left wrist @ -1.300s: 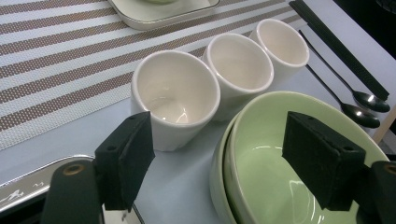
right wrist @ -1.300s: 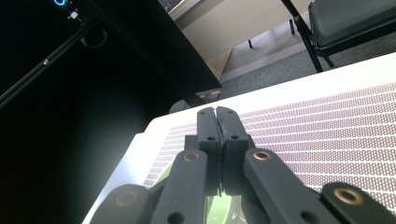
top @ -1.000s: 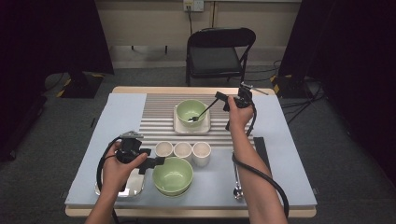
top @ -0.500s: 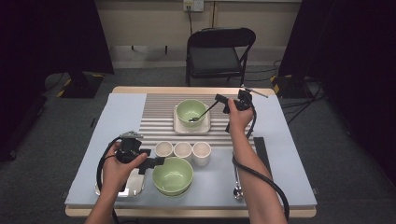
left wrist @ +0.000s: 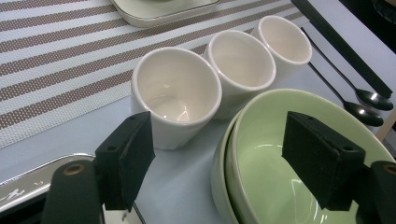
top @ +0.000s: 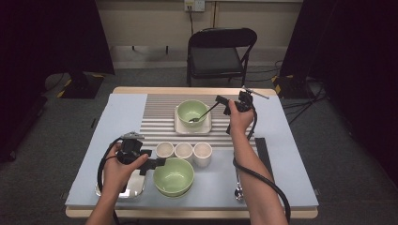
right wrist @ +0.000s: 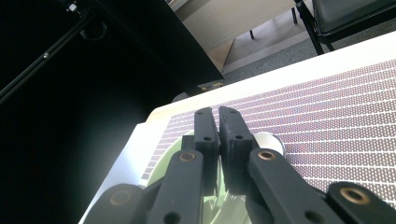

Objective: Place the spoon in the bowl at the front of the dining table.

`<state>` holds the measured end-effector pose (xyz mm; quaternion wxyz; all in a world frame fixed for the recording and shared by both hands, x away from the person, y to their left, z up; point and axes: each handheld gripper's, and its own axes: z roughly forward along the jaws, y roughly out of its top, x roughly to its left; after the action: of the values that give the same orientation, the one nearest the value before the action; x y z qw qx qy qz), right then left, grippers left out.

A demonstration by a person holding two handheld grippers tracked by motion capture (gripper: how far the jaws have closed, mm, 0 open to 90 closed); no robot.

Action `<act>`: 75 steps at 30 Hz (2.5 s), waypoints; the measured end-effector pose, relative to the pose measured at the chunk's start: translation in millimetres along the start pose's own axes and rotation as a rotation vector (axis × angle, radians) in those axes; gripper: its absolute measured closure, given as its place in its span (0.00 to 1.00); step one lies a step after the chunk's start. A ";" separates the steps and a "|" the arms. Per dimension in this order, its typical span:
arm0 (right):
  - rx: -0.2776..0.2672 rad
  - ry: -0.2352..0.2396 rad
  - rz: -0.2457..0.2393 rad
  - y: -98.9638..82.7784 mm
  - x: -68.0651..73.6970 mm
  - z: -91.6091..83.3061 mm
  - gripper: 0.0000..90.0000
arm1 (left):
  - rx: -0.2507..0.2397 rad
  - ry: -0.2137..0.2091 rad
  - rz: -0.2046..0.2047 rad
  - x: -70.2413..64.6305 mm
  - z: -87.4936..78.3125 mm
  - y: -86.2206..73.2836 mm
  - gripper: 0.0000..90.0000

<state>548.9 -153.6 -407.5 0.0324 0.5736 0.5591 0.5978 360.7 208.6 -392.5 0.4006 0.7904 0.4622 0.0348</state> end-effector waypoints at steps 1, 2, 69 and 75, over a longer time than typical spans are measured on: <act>0.001 0.000 0.000 -0.1 0.0 -0.1 0.96 | 0.001 0.001 0.000 -0.1 0.0 0.1 0.28; 0.000 0.000 0.001 -0.2 0.2 -0.3 0.96 | -0.001 -0.001 0.000 -0.4 0.2 0.1 0.28; 0.037 -0.055 -0.025 -15.1 -11.0 -17.0 0.85 | 0.003 0.011 0.027 -9.4 1.0 1.0 0.28; 0.048 -0.051 -0.019 -15.9 -10.5 -15.8 0.89 | 0.003 0.004 0.025 -8.7 0.6 0.8 0.28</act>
<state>531.4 -164.8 -421.0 0.0389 0.5838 0.5777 0.5691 356.5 201.4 -389.6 0.3979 0.7967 0.4531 0.0408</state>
